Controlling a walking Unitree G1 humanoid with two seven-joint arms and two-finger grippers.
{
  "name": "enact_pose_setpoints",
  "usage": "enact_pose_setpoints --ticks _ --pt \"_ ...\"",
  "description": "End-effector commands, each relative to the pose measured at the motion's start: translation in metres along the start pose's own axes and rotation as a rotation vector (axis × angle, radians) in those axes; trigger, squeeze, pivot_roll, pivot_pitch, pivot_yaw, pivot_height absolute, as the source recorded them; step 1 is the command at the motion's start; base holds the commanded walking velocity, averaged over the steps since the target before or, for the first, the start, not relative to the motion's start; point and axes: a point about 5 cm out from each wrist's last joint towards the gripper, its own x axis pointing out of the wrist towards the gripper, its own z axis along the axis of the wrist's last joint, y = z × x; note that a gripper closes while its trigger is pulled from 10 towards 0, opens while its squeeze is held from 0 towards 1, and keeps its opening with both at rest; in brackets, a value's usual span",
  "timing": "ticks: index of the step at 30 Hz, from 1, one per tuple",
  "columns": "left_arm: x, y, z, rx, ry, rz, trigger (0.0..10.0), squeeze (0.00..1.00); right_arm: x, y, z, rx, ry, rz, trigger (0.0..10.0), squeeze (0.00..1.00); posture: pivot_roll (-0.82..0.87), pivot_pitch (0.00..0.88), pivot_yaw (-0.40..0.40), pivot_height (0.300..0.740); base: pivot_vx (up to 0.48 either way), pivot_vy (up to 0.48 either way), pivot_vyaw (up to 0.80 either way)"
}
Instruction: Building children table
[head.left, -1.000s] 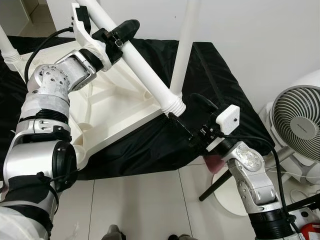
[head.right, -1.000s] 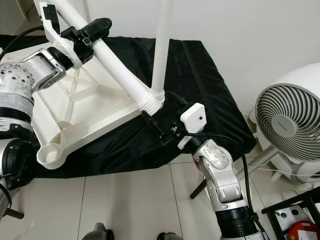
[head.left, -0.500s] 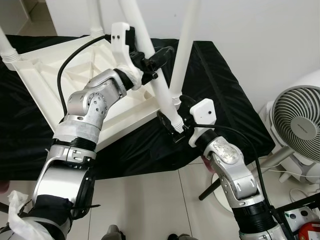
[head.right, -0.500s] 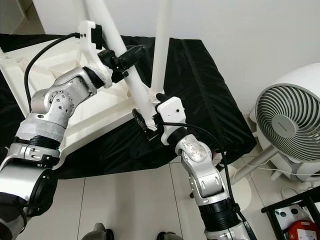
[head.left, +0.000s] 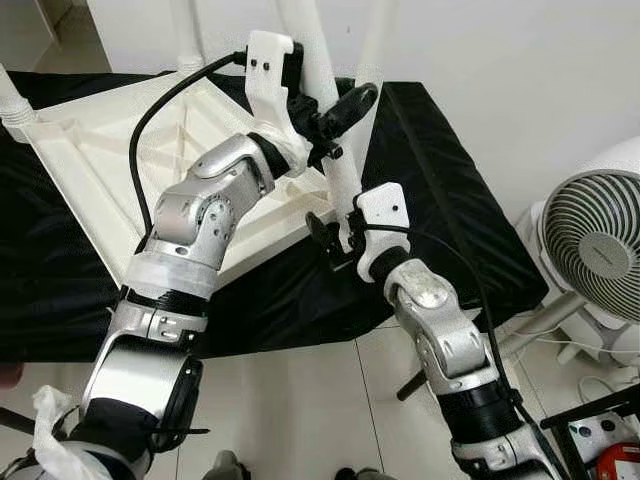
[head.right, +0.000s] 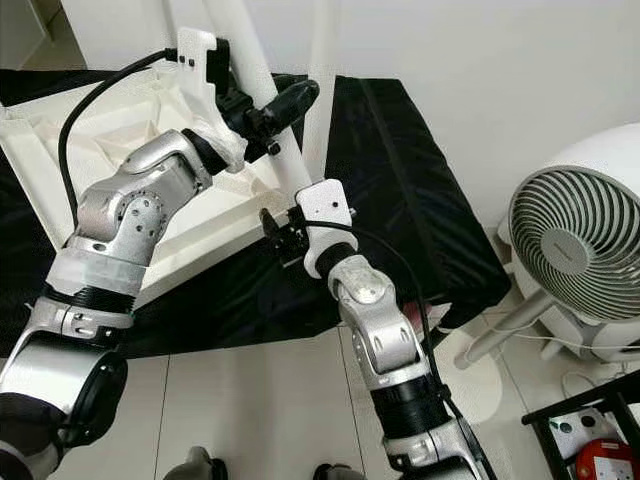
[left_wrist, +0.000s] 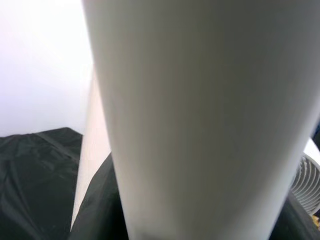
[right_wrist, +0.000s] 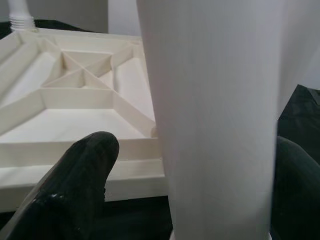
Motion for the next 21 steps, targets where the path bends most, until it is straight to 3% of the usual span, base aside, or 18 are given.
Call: enact_pose_setpoints --ticks 1,5,6,7,8,11,13,14,21 --pt "0.0024 -0.0078 0.0006 0.034 -0.012 -0.024 10.0 0.00 0.0028 0.0000 -0.0004 0.008 0.016 -0.015 10.0 0.00 0.03 0.104 -0.061 0.740 0.000 0.000 0.00" --pt "0.0026 -0.0099 -0.0003 0.043 -0.012 -0.024 10.0 0.00 0.0065 0.0009 0.0042 0.015 0.005 -0.022 10.0 0.00 0.03 0.104 -0.061 0.740 0.000 0.000 0.00" --pt "0.0027 -0.0110 -0.0009 0.041 -0.012 -0.026 10.0 0.00 0.0078 0.0007 0.0060 0.001 0.001 -0.030 8.6 0.00 0.03 0.105 -0.061 0.740 0.000 0.000 0.00" --pt "0.0026 -0.0122 -0.0014 0.041 -0.012 -0.027 10.0 0.00 0.0089 0.0005 0.0073 -0.007 0.001 -0.039 9.6 0.00 0.03 0.104 -0.062 0.740 0.000 0.000 0.00" --pt "0.0026 -0.0132 -0.0017 0.041 -0.013 -0.028 10.0 0.00 0.0096 0.0004 0.0077 -0.011 0.004 -0.041 10.0 0.00 0.03 0.104 -0.063 0.740 0.000 0.000 0.00" --pt "0.0026 -0.0137 -0.0018 0.041 -0.014 -0.029 10.0 0.00 0.0098 -0.0001 0.0074 -0.010 0.010 -0.046 10.0 0.00 0.03 0.104 -0.063 0.740 0.000 0.000 0.00" --pt "0.0026 -0.0150 -0.0016 0.042 -0.018 -0.030 10.0 0.00 0.0098 -0.0007 0.0055 0.000 0.029 -0.048 8.0 0.00 0.03 0.104 -0.065 0.740 0.000 0.000 0.00" --pt "0.0027 -0.0153 -0.0012 0.044 -0.019 -0.030 10.0 0.00 0.0097 -0.0014 0.0042 -0.002 0.040 -0.052 10.0 0.00 0.03 0.104 -0.066 0.740 0.000 0.000 0.00" --pt "0.0023 -0.0160 -0.0002 0.054 -0.024 -0.027 10.0 0.00 0.0106 -0.0019 -0.0002 -0.001 0.072 -0.064 10.0 0.00 0.03 0.103 -0.067 0.740 0.000 0.000 0.00"
